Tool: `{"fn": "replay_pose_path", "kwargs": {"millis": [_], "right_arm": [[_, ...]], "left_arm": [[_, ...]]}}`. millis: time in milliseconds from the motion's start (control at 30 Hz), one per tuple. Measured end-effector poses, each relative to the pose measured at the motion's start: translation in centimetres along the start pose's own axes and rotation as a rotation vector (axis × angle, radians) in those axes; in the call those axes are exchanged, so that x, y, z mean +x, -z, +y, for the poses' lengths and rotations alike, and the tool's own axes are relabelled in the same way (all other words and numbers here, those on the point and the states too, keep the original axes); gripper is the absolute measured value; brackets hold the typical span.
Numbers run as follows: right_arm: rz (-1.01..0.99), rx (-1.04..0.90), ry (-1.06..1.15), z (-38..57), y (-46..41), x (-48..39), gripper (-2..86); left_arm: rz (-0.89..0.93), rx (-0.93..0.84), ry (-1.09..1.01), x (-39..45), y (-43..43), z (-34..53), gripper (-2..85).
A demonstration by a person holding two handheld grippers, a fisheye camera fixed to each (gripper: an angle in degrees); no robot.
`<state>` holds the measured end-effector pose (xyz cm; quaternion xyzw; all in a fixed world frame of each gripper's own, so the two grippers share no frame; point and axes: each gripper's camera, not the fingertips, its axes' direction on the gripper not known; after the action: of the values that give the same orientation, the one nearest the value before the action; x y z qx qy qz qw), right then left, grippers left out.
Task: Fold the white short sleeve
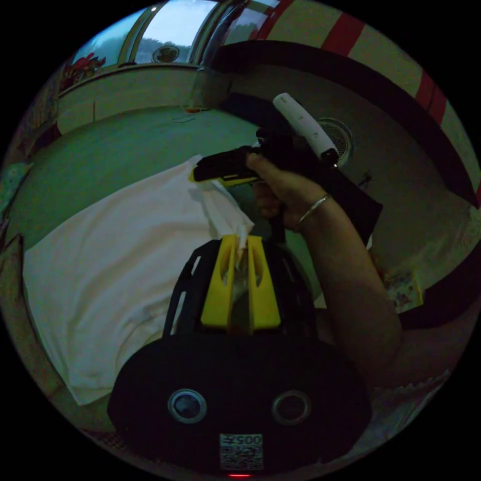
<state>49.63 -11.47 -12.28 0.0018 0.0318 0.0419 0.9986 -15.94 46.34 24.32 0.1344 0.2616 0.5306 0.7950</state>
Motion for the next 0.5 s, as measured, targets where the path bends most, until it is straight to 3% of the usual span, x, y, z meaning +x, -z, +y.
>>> {"fn": "replay_pose_path", "kwargs": {"millis": [500], "right_arm": [[-0.035, 0.056, -0.097, -1.4, -1.6, 3.3, 2.8]], "left_arm": [[0.025, -0.005, -0.031, -2.2, 2.0, 1.1, 5.3]]}}
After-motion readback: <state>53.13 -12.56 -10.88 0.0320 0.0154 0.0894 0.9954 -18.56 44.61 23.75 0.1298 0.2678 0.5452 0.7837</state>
